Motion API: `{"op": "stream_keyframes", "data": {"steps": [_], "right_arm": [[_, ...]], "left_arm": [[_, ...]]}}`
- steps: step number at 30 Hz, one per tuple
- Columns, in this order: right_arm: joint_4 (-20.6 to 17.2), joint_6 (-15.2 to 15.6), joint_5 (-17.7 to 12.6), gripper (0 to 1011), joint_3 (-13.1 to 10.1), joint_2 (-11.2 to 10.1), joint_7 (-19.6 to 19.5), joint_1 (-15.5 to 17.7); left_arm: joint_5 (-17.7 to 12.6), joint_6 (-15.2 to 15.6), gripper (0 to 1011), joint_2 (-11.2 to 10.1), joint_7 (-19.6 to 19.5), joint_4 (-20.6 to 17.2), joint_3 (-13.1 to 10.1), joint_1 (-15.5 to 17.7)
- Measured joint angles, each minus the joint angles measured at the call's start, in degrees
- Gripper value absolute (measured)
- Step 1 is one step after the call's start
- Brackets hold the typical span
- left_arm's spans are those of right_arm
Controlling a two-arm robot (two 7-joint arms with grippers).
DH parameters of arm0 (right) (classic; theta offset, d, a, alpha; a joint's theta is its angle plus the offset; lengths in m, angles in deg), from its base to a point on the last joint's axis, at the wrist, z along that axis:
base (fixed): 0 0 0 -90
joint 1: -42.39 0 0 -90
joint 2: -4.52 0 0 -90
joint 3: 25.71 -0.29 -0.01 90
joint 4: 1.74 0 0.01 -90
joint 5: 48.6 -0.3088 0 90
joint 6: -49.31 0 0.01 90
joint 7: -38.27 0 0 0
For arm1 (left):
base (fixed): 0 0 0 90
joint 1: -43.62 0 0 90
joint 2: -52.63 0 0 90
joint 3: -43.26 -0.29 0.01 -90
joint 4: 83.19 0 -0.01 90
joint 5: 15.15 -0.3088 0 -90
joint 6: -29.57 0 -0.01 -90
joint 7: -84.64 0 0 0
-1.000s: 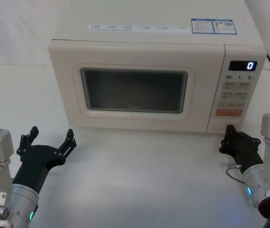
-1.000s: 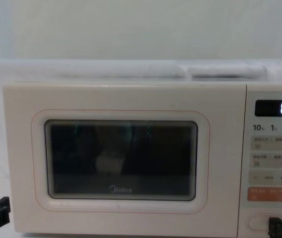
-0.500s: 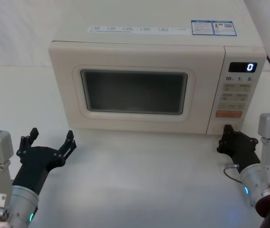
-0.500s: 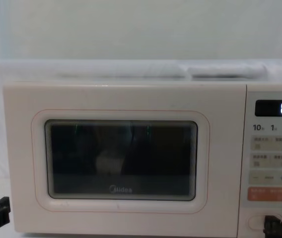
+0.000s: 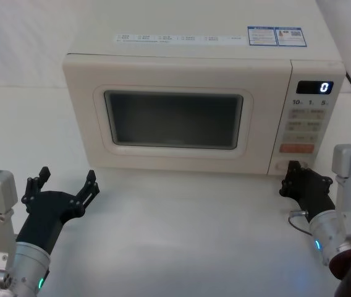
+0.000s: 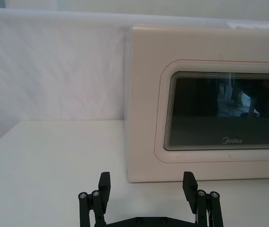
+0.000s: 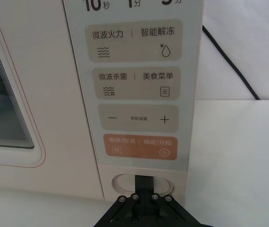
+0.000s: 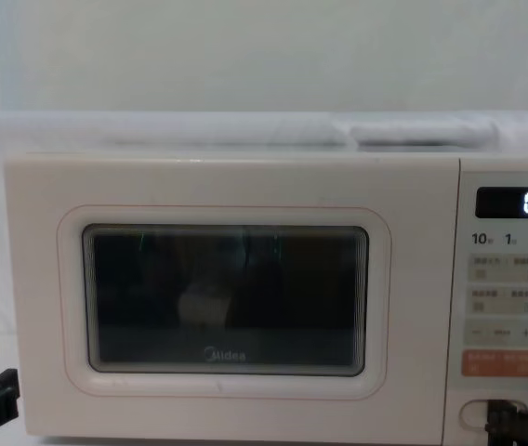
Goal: Press the button to open the microwave door with one hand; close the microwave door with the other hand.
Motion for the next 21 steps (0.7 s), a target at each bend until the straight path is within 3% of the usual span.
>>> {"op": "stream_keyframes", "data": {"steps": [21], "right_arm": [[1.80, -0.06, 0.04, 0, 0.01, 0.41, -0.09, -1.23]], "left_arm": [[0.00, 0.00, 1001, 0.00, 0.00, 0.00, 0.00, 0.00]]}}
